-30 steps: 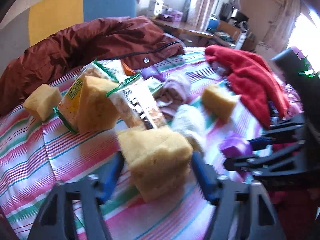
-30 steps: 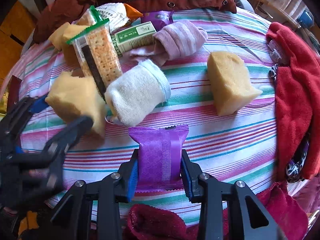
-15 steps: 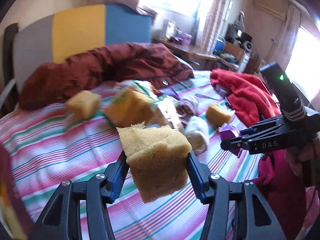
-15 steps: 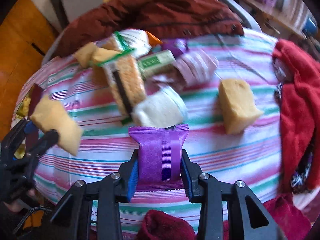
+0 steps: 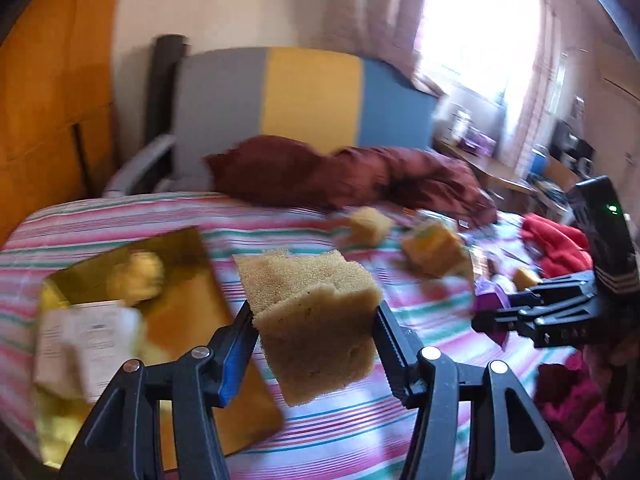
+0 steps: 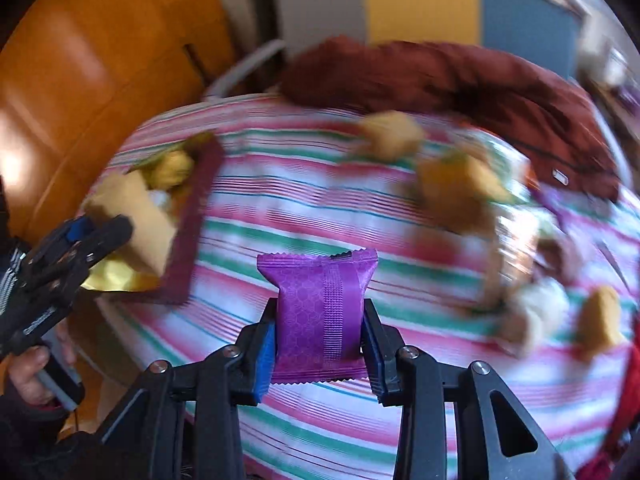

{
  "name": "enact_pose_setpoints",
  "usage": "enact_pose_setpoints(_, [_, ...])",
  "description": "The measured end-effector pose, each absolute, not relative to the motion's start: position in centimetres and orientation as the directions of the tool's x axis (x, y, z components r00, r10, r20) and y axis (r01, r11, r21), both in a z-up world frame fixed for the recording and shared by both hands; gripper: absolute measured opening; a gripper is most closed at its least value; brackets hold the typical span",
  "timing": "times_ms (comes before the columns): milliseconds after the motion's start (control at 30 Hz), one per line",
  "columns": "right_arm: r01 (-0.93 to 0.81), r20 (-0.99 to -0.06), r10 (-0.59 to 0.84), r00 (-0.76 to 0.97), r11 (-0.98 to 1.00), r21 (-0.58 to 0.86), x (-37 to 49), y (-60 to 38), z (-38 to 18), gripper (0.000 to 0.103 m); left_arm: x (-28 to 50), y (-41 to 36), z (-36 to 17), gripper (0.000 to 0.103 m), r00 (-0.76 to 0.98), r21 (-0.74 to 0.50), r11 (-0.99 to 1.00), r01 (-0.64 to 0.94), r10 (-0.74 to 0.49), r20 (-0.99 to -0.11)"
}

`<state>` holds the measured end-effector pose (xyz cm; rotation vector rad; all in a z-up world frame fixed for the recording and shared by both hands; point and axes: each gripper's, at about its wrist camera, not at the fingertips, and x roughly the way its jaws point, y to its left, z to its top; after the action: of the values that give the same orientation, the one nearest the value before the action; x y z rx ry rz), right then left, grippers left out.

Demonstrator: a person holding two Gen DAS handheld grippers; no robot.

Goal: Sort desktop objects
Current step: 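Carry the packet and sponge to the tray while the right releases the packet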

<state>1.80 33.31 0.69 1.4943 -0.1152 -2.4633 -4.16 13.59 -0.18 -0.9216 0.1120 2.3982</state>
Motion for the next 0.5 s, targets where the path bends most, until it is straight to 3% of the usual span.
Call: enact_pose_setpoints(500, [0.384,-0.774,-0.512,-0.372,-0.844,0.374,-2.0,16.1,0.7,0.04,-5.8,0.3,-1.4,0.059,-0.724,-0.071,-0.979,-0.191,0.19,-0.664])
